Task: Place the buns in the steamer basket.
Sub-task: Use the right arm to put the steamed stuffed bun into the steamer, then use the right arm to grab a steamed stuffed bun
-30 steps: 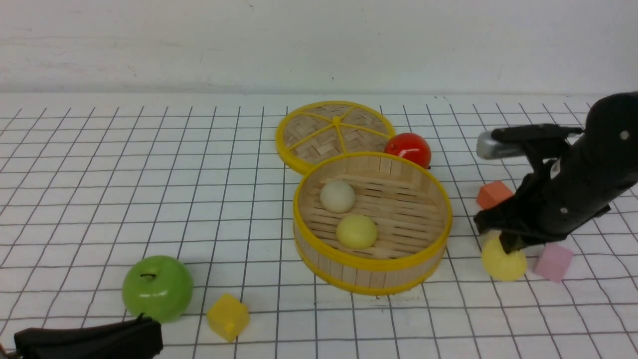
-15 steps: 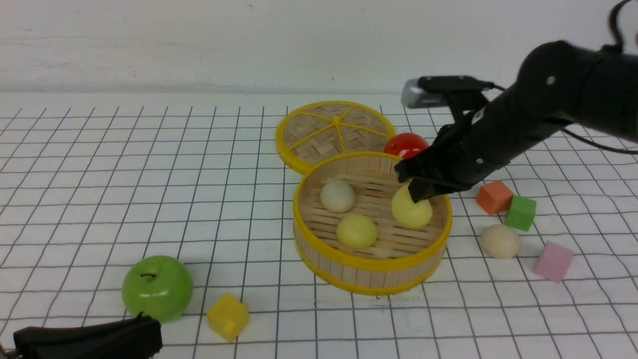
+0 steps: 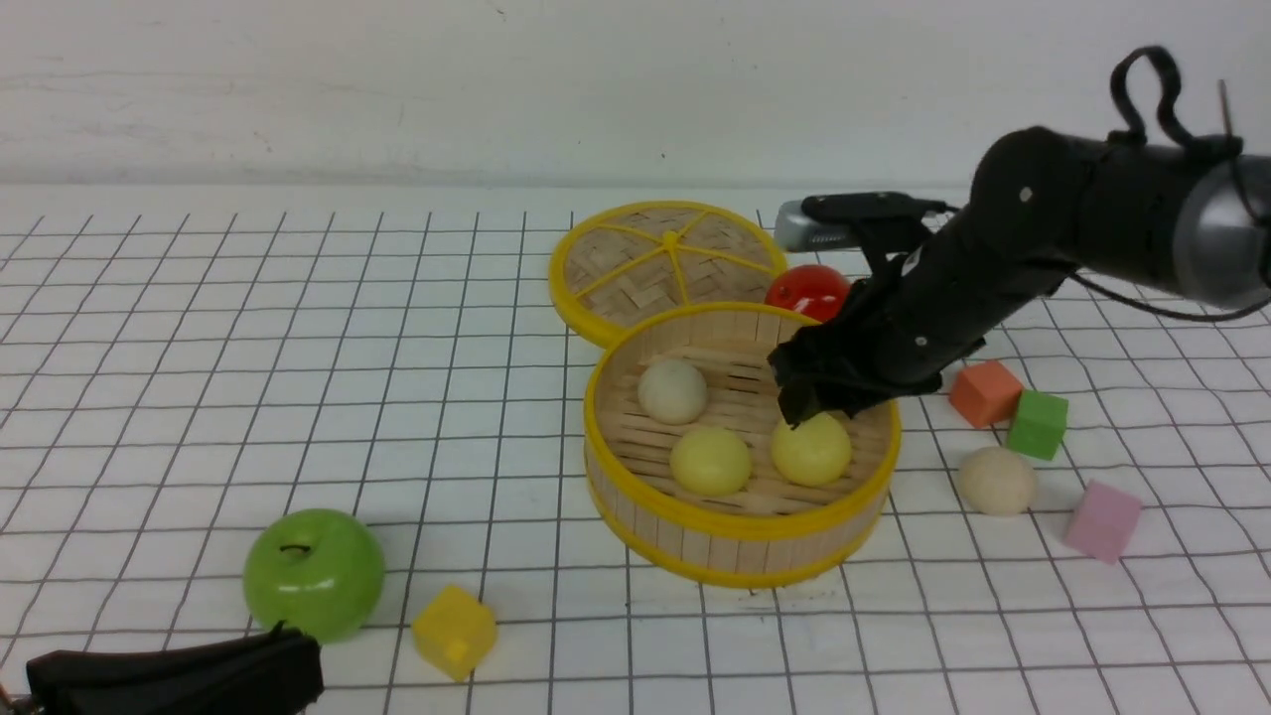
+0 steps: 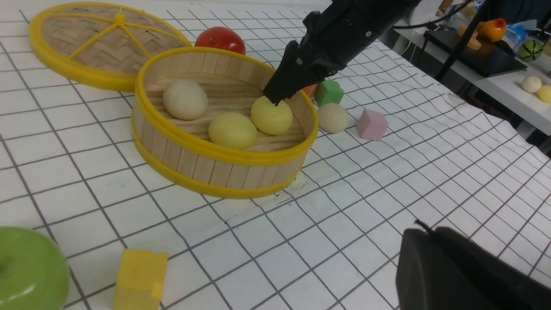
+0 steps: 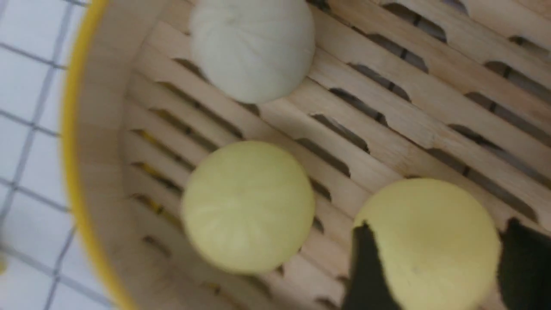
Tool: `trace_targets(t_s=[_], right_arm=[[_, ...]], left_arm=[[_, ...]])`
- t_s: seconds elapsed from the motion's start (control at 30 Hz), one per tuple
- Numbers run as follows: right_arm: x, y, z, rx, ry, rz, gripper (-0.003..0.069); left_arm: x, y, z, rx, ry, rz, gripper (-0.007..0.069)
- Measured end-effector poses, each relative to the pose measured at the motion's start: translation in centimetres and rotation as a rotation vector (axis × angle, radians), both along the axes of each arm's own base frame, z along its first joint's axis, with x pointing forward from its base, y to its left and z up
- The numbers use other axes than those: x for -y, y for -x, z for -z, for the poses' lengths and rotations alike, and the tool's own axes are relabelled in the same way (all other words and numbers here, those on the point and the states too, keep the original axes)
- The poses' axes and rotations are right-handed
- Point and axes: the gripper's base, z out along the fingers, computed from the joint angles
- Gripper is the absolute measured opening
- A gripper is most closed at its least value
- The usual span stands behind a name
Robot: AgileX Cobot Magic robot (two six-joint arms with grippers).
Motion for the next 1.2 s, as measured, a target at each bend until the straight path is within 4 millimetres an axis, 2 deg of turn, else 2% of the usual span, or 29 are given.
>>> trace_targets(t_s=[0.03, 0.07, 0.1, 0.17, 0.2, 0.27, 0.3, 0.37, 0.5, 0.67, 0.83, 1.2], right_arm=[[0.2, 0.4, -1.2, 0.016, 0.005, -0.009, 0.0452], [0.9, 1.2, -3.4, 0.036, 0.033, -0.008, 0.0464], [1.5, 1.7, -4.4, 0.035, 0.055, 0.007, 0.0459], [2.6, 2.4, -5.2, 0.02, 0.09, 0.042, 0.0437], [4.2, 2.9, -5.3, -0.004, 0.142, 0.116, 0.04], [6.1, 3.1, -3.9, -0.051, 0.203, 0.212, 0.0334], [6.3, 3.1, -3.8, -0.055, 0.213, 0.22, 0.0326], [8.3, 2.9, -0.6, -0.127, 0.256, 0.318, 0.0244], [9.1, 1.6, 2.0, -0.139, 0.225, 0.38, 0.0179], [9.7, 0.2, 3.7, -0.141, 0.199, 0.415, 0.0212], [9.7, -0.3, 4.2, -0.128, 0.173, 0.428, 0.0253], [9.5, -1.0, 5.6, -0.127, 0.16, 0.428, 0.0253]], left_arm=[[0.0, 0.0, 0.0, 0.0, 0.0, 0.0, 0.0005], [0.0, 0.0, 0.0, 0.0, 0.0, 0.0, 0.0008], [0.0, 0.0, 0.0, 0.0, 0.0, 0.0, 0.0008], [0.0, 0.0, 0.0, 0.0, 0.0, 0.0, 0.0011], [0.0, 0.0, 0.0, 0.0, 0.0, 0.0, 0.0012], [0.0, 0.0, 0.0, 0.0, 0.0, 0.0, 0.0015], [0.0, 0.0, 0.0, 0.0, 0.0, 0.0, 0.0015], [0.0, 0.0, 0.0, 0.0, 0.0, 0.0, 0.0018], [0.0, 0.0, 0.0, 0.001, 0.0, -0.001, 0.0018], [0.0, 0.0, 0.0, 0.001, 0.0, -0.001, 0.0019], [0.0, 0.0, 0.0, 0.002, -0.003, -0.001, 0.0021], [0.0, 0.0, 0.0, 0.007, -0.01, -0.002, 0.0029]])
